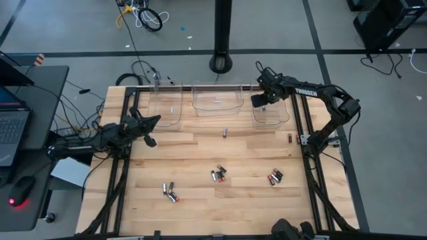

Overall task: Sort batteries
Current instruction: Put the black battery into the middle transparent bin

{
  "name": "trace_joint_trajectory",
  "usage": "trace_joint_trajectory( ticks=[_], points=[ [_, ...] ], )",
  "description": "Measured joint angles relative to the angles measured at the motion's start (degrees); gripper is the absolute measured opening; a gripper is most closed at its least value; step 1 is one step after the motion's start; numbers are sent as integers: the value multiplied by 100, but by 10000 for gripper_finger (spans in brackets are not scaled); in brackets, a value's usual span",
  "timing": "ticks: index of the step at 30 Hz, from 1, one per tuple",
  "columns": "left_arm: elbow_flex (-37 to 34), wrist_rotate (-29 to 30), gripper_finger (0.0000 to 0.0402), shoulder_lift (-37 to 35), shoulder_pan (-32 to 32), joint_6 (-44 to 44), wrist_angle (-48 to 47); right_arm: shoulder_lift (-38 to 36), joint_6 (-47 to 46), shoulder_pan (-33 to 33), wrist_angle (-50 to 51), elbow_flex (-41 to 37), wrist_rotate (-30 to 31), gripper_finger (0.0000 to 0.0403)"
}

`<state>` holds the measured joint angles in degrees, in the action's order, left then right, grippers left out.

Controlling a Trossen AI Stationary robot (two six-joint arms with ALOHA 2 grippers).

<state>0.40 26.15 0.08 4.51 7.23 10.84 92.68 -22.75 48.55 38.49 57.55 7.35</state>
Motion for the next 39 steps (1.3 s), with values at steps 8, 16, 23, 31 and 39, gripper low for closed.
trace_joint_trajectory(
  ticks=[8, 16, 23, 31, 39],
  points=[
    [0, 0, 17, 2, -1, -1, 1, -12, 731, -871, 1881, 1468, 513, 12],
    [-1, 0, 17, 2, 0, -1, 0, -526, 781, -2261, 2325, 2019, 806, 9],
    [-1, 0, 17, 2, 0, -1, 1, -1112, 753, -3694, 1300, 1460, 811, 12],
    [0, 0, 17, 2, 0, -1, 1, -995, 138, -4863, -376, 593, 697, 18],
    [1, 0, 17, 0, 1, 4, 1, -324, -533, -5553, -1147, 436, 494, 30]
  ],
)
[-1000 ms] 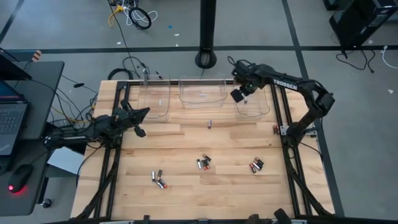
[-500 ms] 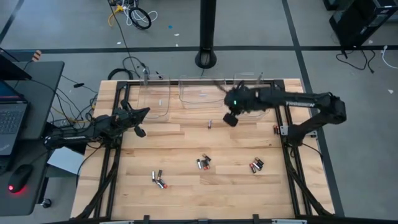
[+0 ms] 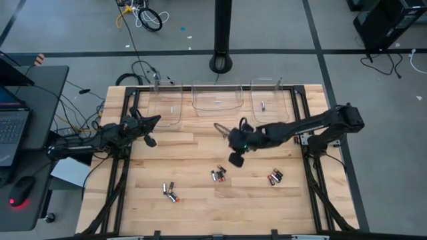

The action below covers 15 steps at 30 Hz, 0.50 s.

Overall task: Sort batteries
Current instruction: Put the black battery into the middle transparent bin

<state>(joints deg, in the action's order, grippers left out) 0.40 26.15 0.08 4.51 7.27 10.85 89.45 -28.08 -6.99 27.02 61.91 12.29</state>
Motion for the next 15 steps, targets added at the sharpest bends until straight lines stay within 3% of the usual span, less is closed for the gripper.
trace_joint_trajectory(
  ticks=[9, 15],
  points=[
    [-2, 0, 17, 0, -2, -2, 2, 557, -62, -296, -640, -2, 0, 27],
    [0, -4, 17, 1, -2, -3, 3, 741, -729, -349, -826, -46, 4, 24]
  ],
)
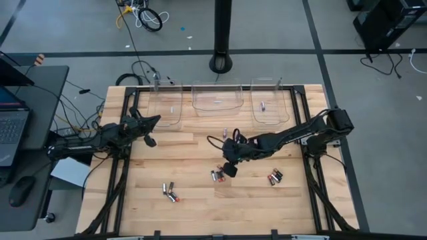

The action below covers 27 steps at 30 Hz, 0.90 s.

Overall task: Sort batteries
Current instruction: Put the black battery into the middle transparent bin

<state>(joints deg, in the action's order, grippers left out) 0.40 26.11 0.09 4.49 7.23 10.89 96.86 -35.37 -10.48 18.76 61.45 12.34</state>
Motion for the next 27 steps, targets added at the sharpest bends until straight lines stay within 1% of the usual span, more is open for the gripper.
trace_joint_trajectory(
  ticks=[4, 6, 9, 12, 20, 23, 27],
  points=[
    [0, -27, 17, 1, -1, -1, -11, 329, -398, 1, -202, -15, -7, 32],
    [0, -119, 17, 1, -9, -19, -15, 507, -455, -9, -408, -18, -122, 40],
    [-1, -196, 17, 8, -11, -45, -90, 773, -461, -31, -737, -18, -268, 58],
    [-2, -205, 17, 9, -11, -45, -256, 983, -464, -32, -783, 63, -341, 80],
    [-1, -225, 17, 24, -11, -66, -531, 1109, -364, -80, -801, 173, -495, 136],
    [-2, -227, 17, 23, -11, -178, -559, 1170, -365, -112, -813, 179, -496, 146],
    [-2, -227, 17, 23, -11, -189, -649, 1283, -358, -142, -764, 183, -496, 148]
  ],
)
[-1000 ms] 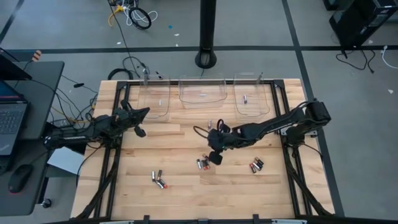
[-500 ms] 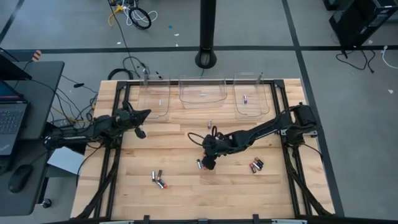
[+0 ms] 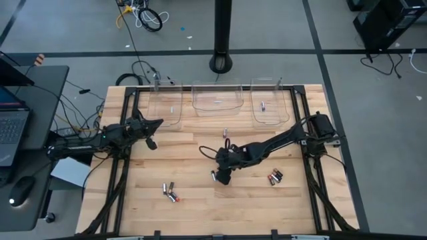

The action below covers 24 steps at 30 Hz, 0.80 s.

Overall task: Sort batteries
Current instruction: Put the black battery into the middle transparent bin

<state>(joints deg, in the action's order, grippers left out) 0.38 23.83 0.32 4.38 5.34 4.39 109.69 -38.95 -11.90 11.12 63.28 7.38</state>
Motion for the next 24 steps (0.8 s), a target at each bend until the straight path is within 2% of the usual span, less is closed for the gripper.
trace_joint_trajectory(
  ticks=[13, 24],
  points=[
    [2, 0, 17, 4, 0, -4, -16, 159, -26, 114, 294, 20, 78, 143],
    [0, 0, 17, 4, 0, -7, -14, 137, 579, 261, 612, 20, 94, 61]
  ],
)
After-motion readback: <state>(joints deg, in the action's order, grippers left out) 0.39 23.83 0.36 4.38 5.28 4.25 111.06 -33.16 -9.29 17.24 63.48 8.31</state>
